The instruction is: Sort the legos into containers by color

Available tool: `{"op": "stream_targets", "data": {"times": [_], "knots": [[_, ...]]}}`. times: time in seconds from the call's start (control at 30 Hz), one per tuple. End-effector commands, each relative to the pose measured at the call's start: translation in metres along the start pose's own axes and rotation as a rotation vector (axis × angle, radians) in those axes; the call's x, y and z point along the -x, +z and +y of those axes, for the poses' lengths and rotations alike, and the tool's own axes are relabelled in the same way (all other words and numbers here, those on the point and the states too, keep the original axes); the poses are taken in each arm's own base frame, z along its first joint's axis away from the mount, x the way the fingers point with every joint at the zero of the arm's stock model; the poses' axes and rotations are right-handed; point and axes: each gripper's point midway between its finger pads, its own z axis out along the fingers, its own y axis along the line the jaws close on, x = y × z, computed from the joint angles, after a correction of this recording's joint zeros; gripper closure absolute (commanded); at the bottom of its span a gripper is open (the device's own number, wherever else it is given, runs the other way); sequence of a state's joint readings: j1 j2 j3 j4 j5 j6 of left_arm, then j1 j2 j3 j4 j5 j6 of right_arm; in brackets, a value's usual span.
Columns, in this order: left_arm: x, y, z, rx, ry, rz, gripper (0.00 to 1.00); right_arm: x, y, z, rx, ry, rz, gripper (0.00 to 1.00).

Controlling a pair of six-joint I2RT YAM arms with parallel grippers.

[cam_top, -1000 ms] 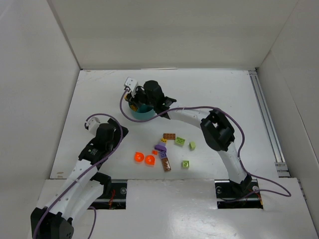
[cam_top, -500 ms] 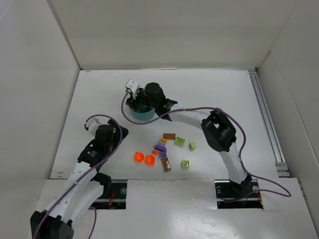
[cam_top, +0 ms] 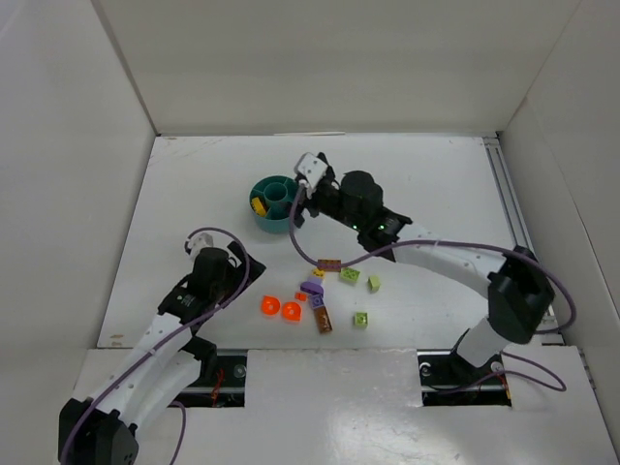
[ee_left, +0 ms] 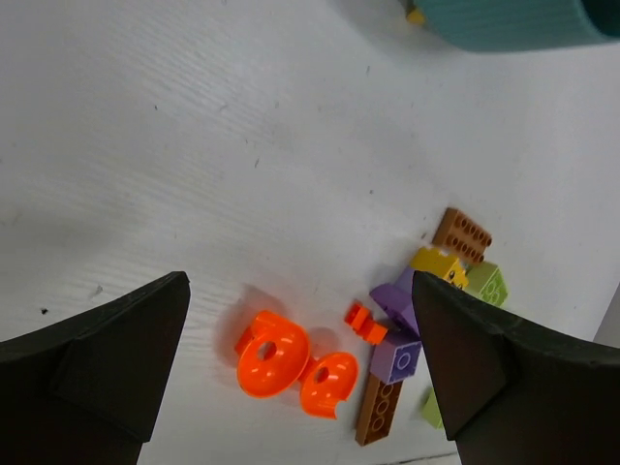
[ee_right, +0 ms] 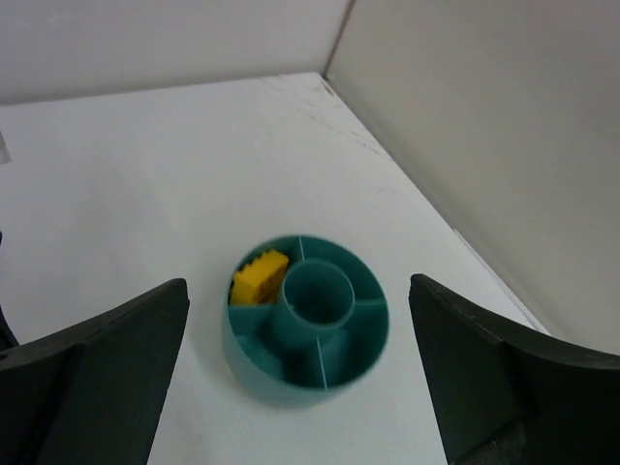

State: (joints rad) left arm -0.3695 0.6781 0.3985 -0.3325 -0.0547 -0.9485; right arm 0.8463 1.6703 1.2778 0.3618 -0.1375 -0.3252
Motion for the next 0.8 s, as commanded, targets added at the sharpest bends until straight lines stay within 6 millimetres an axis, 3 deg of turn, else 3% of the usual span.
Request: {"op": "stream_targets", "data": {"times": [0.0,0.03,0.07,0.13,0.23,0.27,0.5,0.77], "knots": [[-0.029,0.002,0.007,0.000,0.002,0.110,0.03,-0.012,-0.044,-0.011,-0.129,0.020,0.052,0.00],[-0.033,0.002,0.009,0.003,-0.007,0.124,0.03,-0.035,-0.049,-0.008,-0.135,0.023,0.106,0.00],[-0.034,0.003,0.011,0.011,-0.006,0.128,0.03,-0.048,-0.067,-0.004,-0.145,0.035,0.138,0.00],[-0.043,0.005,0.026,0.059,-0.012,0.156,0.06,-0.065,-0.087,-0.004,-0.177,0.045,0.200,0.00],[-0.050,0.006,0.034,0.069,-0.004,0.169,0.12,-0.080,-0.117,-0.004,-0.215,0.052,0.251,0.00],[-0.051,0.004,0.030,0.050,-0.006,0.172,0.19,-0.086,-0.125,-0.004,-0.221,0.051,0.275,0.00],[-0.062,0.005,0.031,0.018,0.040,0.211,0.46,-0.097,-0.163,-0.001,-0.266,0.096,0.294,0.00],[-0.075,0.001,0.027,0.003,0.108,0.249,0.62,-0.092,-0.174,-0.006,-0.298,0.093,0.294,0.00]]}}
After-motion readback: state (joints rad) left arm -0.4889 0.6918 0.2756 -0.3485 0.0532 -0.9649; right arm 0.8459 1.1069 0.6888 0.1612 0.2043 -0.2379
